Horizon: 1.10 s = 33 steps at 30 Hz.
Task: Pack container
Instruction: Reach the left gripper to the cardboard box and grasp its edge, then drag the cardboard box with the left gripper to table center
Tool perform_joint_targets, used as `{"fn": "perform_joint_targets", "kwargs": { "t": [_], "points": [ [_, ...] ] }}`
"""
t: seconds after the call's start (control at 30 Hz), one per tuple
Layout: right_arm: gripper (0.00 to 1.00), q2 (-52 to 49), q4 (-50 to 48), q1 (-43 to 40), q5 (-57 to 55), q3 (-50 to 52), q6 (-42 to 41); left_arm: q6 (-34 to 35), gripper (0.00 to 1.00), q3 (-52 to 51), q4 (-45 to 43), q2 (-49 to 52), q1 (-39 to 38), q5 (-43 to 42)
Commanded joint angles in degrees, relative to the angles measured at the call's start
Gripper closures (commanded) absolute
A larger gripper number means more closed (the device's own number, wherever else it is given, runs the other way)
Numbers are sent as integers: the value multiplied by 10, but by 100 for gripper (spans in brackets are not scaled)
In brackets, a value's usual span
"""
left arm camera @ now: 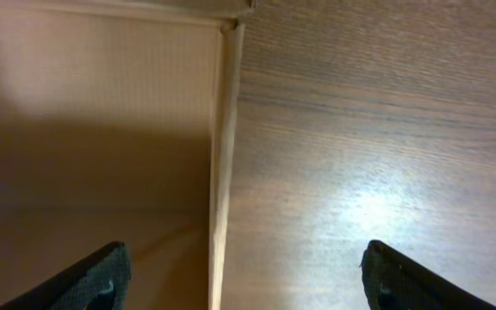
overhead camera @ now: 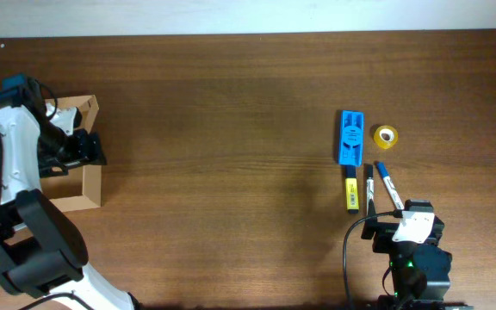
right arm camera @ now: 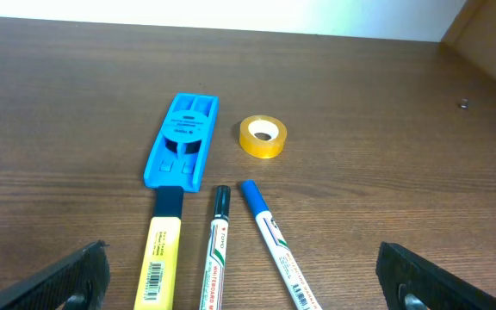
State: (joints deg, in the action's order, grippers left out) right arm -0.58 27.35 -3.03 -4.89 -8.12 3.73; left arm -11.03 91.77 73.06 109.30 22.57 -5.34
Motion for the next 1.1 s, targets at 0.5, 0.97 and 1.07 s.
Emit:
{"fn": "perform_joint_targets", "kwargs": {
  "t": [0.5,0.97,1.07],
  "points": [
    [1,4,0,-4,2,4,3,12,98,-116,-104,50,1,2],
    [1,4,0,-4,2,4,3,179,98,33,73,30,-140,-5],
    [1,4,0,-4,2,4,3,213,98,108,122,24,-220,-4]
  ]
}}
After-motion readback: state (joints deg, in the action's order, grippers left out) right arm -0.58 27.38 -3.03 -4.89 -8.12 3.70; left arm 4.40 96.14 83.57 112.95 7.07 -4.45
